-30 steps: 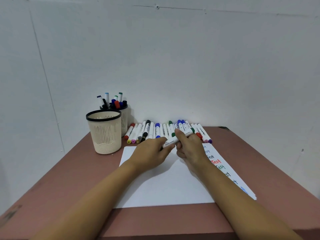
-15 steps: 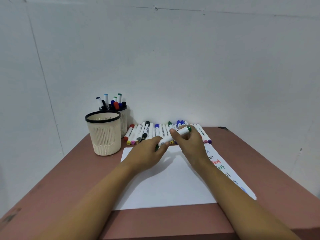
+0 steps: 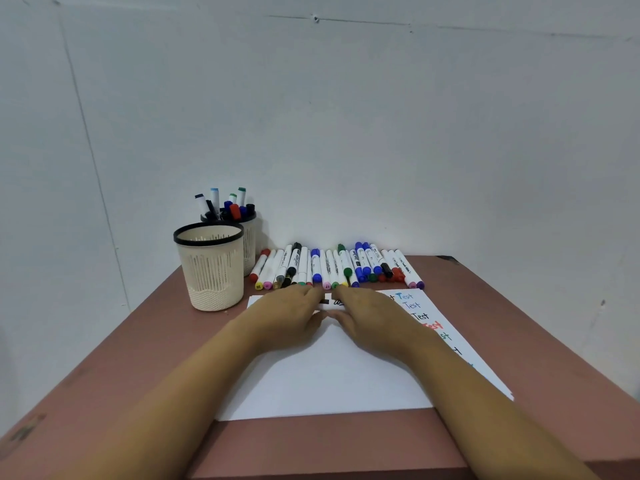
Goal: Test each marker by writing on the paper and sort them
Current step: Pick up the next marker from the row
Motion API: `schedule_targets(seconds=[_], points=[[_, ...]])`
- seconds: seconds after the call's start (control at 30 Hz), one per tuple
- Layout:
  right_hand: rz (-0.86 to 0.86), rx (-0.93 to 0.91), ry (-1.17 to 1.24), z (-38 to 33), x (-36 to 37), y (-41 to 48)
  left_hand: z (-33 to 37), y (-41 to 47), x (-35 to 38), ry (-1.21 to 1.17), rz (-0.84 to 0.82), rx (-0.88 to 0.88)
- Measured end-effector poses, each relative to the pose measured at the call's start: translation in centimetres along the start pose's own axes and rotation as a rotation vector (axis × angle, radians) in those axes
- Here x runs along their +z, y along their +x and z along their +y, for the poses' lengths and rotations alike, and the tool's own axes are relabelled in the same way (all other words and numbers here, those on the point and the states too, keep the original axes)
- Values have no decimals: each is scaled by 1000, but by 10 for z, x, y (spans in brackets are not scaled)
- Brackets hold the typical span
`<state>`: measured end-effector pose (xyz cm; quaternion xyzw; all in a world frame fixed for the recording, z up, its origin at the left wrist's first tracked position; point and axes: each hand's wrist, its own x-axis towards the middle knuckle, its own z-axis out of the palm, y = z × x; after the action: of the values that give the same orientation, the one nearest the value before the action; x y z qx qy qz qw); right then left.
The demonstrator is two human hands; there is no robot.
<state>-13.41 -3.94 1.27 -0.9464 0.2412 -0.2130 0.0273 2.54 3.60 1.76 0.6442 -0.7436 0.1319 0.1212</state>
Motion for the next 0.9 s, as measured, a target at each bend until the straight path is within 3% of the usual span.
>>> schedule_targets(seconds=[0.13, 0.3, 0.73, 0.9], points=[[56, -109, -27, 1, -6, -6, -2, 1, -4, 57, -30, 76], [212, -221, -158, 5, -12, -6, -4, 0, 4, 38, 176, 229], [176, -191, -176, 6, -7, -4, -1, -7, 5, 7, 255, 340], [287, -163, -226, 4, -6, -4, -4, -2, 5, 31, 238, 300]])
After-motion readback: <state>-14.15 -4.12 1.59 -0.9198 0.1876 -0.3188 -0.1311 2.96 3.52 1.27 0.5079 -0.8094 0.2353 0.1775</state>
